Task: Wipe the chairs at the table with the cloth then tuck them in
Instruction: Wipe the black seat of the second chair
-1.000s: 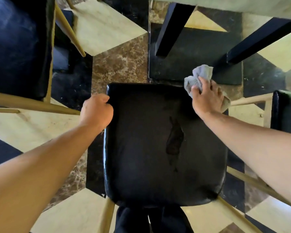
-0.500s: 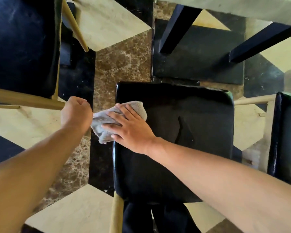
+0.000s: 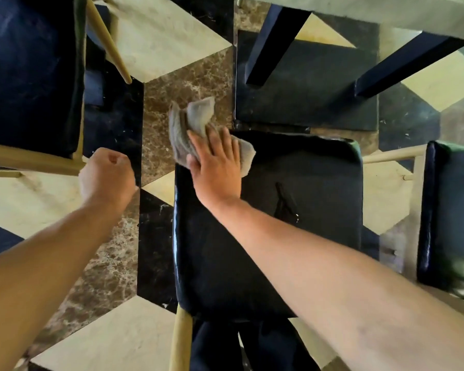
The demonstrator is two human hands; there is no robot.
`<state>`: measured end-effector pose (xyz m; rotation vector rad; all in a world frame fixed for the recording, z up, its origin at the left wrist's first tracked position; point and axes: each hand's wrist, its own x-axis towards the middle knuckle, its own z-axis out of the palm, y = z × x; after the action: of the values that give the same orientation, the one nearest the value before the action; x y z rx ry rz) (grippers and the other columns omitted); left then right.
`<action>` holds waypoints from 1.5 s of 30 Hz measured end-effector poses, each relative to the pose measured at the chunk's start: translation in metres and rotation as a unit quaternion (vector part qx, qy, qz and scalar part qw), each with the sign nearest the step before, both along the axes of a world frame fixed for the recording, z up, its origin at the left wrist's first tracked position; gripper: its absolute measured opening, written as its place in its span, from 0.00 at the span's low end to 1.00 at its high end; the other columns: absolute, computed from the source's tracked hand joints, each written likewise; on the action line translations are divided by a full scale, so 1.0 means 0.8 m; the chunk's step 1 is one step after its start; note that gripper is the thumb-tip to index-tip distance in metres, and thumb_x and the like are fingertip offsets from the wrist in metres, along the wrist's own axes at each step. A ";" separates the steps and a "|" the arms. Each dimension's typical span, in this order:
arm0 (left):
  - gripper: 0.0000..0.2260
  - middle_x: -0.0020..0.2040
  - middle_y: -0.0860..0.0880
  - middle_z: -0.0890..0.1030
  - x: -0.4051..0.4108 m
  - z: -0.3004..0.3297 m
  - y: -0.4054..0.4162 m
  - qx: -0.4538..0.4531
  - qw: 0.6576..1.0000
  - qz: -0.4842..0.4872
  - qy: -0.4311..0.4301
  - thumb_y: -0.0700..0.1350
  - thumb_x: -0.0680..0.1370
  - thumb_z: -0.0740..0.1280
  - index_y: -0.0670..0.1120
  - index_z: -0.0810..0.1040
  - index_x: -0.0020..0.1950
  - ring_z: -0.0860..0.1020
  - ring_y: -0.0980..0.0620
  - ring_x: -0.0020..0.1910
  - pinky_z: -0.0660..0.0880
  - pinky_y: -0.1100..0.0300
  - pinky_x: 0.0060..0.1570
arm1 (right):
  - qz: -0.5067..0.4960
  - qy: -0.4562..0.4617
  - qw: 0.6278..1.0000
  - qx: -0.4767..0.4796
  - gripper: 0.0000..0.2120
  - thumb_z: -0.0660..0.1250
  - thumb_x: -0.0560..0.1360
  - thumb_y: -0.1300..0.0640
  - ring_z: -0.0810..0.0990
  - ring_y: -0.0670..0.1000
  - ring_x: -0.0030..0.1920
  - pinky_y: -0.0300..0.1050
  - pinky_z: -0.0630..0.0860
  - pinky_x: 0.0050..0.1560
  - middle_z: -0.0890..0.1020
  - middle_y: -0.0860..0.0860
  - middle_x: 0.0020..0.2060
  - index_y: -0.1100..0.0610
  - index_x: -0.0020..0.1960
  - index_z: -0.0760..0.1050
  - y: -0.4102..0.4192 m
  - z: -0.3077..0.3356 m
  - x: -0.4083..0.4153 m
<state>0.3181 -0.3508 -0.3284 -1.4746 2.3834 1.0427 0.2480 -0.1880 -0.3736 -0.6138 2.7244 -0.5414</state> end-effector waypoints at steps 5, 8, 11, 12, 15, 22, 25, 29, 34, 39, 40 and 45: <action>0.12 0.52 0.38 0.81 -0.022 0.004 0.002 -0.067 0.997 -0.024 -0.015 0.42 0.82 0.59 0.39 0.81 0.55 0.76 0.37 0.53 0.66 0.53 0.46 | 0.318 0.009 0.948 -0.024 0.18 0.63 0.82 0.52 0.57 0.63 0.80 0.61 0.48 0.80 0.71 0.54 0.75 0.47 0.71 0.76 0.044 -0.012 0.075; 0.13 0.52 0.38 0.82 -0.036 0.004 0.018 -0.058 0.997 -0.053 -0.013 0.42 0.81 0.59 0.40 0.82 0.56 0.76 0.37 0.54 0.68 0.51 0.46 | 0.405 0.024 0.912 -0.059 0.16 0.66 0.81 0.55 0.62 0.64 0.78 0.63 0.51 0.79 0.74 0.56 0.72 0.49 0.67 0.79 0.093 -0.017 0.052; 0.11 0.46 0.43 0.81 -0.049 0.003 0.048 -0.017 0.998 -0.067 0.005 0.43 0.80 0.61 0.44 0.83 0.52 0.77 0.42 0.46 0.71 0.50 0.44 | 0.339 0.038 0.940 -0.025 0.17 0.65 0.80 0.54 0.60 0.64 0.79 0.65 0.50 0.80 0.72 0.55 0.74 0.48 0.68 0.78 0.163 -0.012 -0.005; 0.10 0.41 0.46 0.80 -0.049 0.002 0.053 -0.010 0.998 -0.061 0.007 0.43 0.80 0.61 0.44 0.83 0.50 0.76 0.44 0.41 0.70 0.51 0.42 | 0.297 0.042 0.954 -0.010 0.17 0.64 0.80 0.53 0.59 0.64 0.80 0.65 0.50 0.80 0.71 0.55 0.75 0.48 0.68 0.77 0.184 -0.010 -0.023; 0.09 0.33 0.51 0.75 -0.056 -0.002 0.080 -0.002 0.998 -0.061 -0.002 0.42 0.79 0.62 0.44 0.82 0.46 0.71 0.51 0.32 0.66 0.55 0.33 | 0.141 0.031 0.989 0.042 0.19 0.61 0.80 0.52 0.58 0.63 0.80 0.64 0.50 0.79 0.69 0.54 0.76 0.47 0.71 0.74 0.261 -0.002 -0.078; 0.10 0.37 0.55 0.77 -0.061 -0.007 0.127 0.028 0.995 -0.099 -0.011 0.44 0.80 0.61 0.51 0.82 0.47 0.72 0.58 0.34 0.64 0.62 0.30 | -0.131 0.022 0.989 0.069 0.22 0.63 0.82 0.47 0.67 0.60 0.73 0.60 0.64 0.73 0.67 0.51 0.75 0.40 0.75 0.67 0.342 0.013 -0.094; 0.10 0.38 0.54 0.78 -0.065 -0.004 0.135 0.032 0.994 -0.106 -0.014 0.44 0.80 0.61 0.50 0.83 0.48 0.72 0.58 0.34 0.64 0.62 0.29 | -0.321 0.016 0.942 0.100 0.24 0.61 0.81 0.40 0.71 0.63 0.66 0.61 0.70 0.65 0.69 0.56 0.72 0.41 0.76 0.65 0.340 0.008 -0.056; 0.10 0.38 0.53 0.78 -0.070 0.001 0.137 0.035 0.993 -0.107 -0.023 0.45 0.80 0.62 0.50 0.83 0.48 0.73 0.56 0.35 0.64 0.61 0.30 | -0.462 -0.004 0.878 0.122 0.26 0.59 0.80 0.38 0.72 0.66 0.62 0.60 0.70 0.61 0.70 0.60 0.69 0.46 0.75 0.66 0.294 0.010 -0.008; 0.10 0.39 0.51 0.80 -0.067 0.004 0.139 0.041 0.994 -0.098 -0.025 0.45 0.80 0.61 0.49 0.83 0.48 0.75 0.54 0.34 0.65 0.60 0.28 | -0.283 0.029 0.957 0.062 0.24 0.67 0.75 0.40 0.74 0.63 0.55 0.57 0.73 0.52 0.75 0.58 0.65 0.47 0.69 0.74 0.199 0.012 0.057; 0.10 0.38 0.49 0.81 -0.065 0.008 0.135 0.030 0.993 -0.108 -0.026 0.45 0.79 0.61 0.48 0.83 0.47 0.76 0.51 0.34 0.68 0.59 0.29 | 0.057 0.030 0.998 0.012 0.27 0.71 0.72 0.36 0.71 0.60 0.61 0.58 0.70 0.62 0.71 0.54 0.69 0.46 0.67 0.74 0.158 -0.007 0.062; 0.10 0.38 0.49 0.81 -0.065 0.009 0.133 0.029 0.993 -0.114 -0.025 0.45 0.79 0.61 0.48 0.83 0.48 0.76 0.51 0.35 0.68 0.59 0.29 | 0.098 0.041 0.994 0.014 0.27 0.72 0.72 0.37 0.71 0.60 0.63 0.59 0.69 0.64 0.71 0.54 0.70 0.47 0.67 0.75 0.166 -0.011 0.050; 0.10 0.39 0.51 0.80 -0.062 0.011 0.126 0.028 0.993 -0.108 -0.031 0.45 0.79 0.62 0.50 0.83 0.48 0.75 0.55 0.35 0.66 0.60 0.29 | 0.045 0.082 0.995 0.032 0.18 0.73 0.73 0.44 0.64 0.63 0.75 0.62 0.60 0.76 0.67 0.55 0.78 0.55 0.56 0.77 0.254 -0.014 -0.034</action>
<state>0.2689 -0.2498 -0.3194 -1.1806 2.3848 0.9893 0.2207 0.0153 -0.3846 -0.7926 2.8366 -0.3973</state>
